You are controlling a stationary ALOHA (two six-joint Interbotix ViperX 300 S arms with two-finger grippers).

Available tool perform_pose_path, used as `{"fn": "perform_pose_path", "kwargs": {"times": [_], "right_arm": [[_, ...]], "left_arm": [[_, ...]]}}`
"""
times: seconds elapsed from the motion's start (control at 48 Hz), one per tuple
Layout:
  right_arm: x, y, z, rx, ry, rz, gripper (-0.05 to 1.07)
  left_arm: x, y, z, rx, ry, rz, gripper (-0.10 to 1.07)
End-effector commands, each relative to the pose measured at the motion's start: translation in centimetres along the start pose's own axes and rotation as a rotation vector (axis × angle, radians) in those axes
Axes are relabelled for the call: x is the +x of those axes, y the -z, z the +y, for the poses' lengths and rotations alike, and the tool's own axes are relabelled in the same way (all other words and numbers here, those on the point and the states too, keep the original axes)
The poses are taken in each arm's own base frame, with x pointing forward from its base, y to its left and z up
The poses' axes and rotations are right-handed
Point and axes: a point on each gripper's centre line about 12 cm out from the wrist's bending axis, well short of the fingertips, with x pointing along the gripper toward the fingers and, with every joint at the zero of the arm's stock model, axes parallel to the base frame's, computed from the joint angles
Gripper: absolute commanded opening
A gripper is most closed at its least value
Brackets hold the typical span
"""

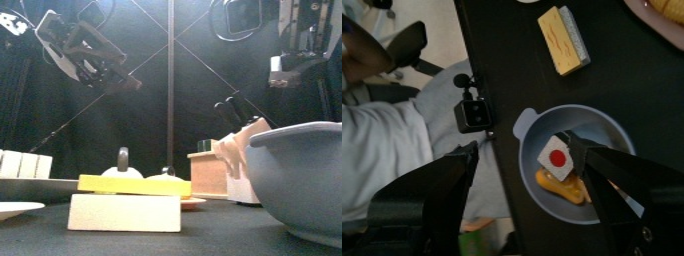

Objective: Grab squash half

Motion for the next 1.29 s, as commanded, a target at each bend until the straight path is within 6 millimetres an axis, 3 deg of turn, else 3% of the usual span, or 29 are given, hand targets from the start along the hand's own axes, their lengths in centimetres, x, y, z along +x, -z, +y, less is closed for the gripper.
{"fn": "perform_pose_path", "kwargs": {"times": [0.0, 0.417, 0.708, 0.833, 1.125, 1.271], "right_arm": [[-1.1, -1.7, 1.4, 0.128, -0.058, -0.029, 1.0], [-2.3, -4.7, 1.3, 0.48, -0.036, 0.102, 1.0], [-3.2, -5.6, -1.2, 0.601, 0.221, 0.14, 1.0], [-2.6, -4.6, -0.5, 0.598, 0.298, 0.101, 1.0], [1.0, -1.1, 2.4, 0.625, 0.409, -0.027, 1.0], [2.1, -0.1, 2.6, 0.644, 0.46, -0.097, 1.0]], "left_arm": [[-0.7, -0.9, 0.4, 0.016, -0.018, -0.035, 1.03], [-2.1, 0.2, 0.2, 0.003, -0.033, -0.029, 1.03], [-2.3, 0.9, 0.1, -0.006, -0.032, -0.014, 1.03], [-2.5, 1.0, 0.0, -0.01, -0.03, -0.013, 1.03], [-2.8, 0.8, -0.1, -0.032, -0.035, -0.031, 1.03], [-2.9, 0.9, -0.2, -0.034, -0.036, -0.028, 1.03]]}}
